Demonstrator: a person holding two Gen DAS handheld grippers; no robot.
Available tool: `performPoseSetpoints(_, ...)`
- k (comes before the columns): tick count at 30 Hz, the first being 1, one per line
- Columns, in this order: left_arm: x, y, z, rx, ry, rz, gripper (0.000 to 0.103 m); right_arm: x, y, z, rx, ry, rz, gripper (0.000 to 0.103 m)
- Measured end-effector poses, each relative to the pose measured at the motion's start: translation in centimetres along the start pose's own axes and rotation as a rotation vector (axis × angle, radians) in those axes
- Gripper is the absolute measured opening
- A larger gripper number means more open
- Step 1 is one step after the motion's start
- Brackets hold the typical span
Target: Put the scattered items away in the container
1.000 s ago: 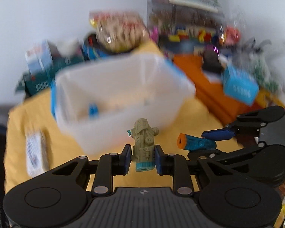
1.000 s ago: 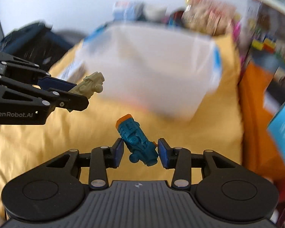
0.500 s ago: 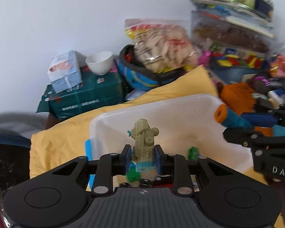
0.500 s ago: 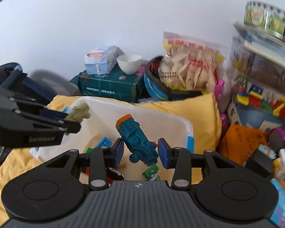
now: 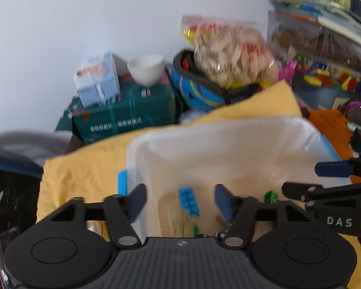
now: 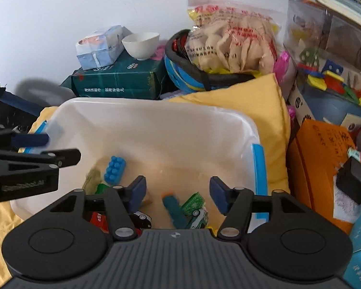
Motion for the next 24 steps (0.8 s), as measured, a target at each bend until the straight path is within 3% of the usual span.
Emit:
performPoseSetpoints(8, -0.1, 5.4, 0.1, 0.182, 0.005, 0.033, 0.076, -0.6, 3.3, -0.5, 0.068, 0.036, -0.008, 0.075)
performPoseSetpoints(12, -0.4, 7.2, 1.0, 0.225, 0.045, 0.042, 0.076, -1.3, 4.8, 0.1, 0.076, 0.064, -0.008, 0.076)
performPoseSetpoints(14, -0.5, 7.9, 1.1, 0.256, 0.067, 0.038, 0.087, -1.5, 5.2, 0.5, 0.071, 0.067, -0.016, 0.076)
performPoseSetpoints(15, -0.6, 8.1, 1.1, 0.262, 0.078, 0.019, 0.092, -1.6, 5.4, 0.6, 0.07, 0.07, -0.013, 0.076)
performPoseSetpoints(17, -0.6, 8.2, 1.0, 0.247, 0.106, -0.025, 0.093, -1.6, 5.5, 1.0, 0.066, 0.066, -0.01, 0.076)
performPoseSetpoints(24, -0.7, 7.7, 0.7, 0.146, 0.138, -0.006, 0.093, -1.6, 6.0, 1.7, 0.058, 0.054, -0.01, 0.077)
Point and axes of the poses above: each gripper's, at about its wrist camera, not at the fingertips, and y roughly against the way its jaws point, x to its right, z to its underside, the point moved 1 cm from there along -y, roughly the way its jaws point, and after that the axes turned 13 degrees about x, right-handed, at the moved point
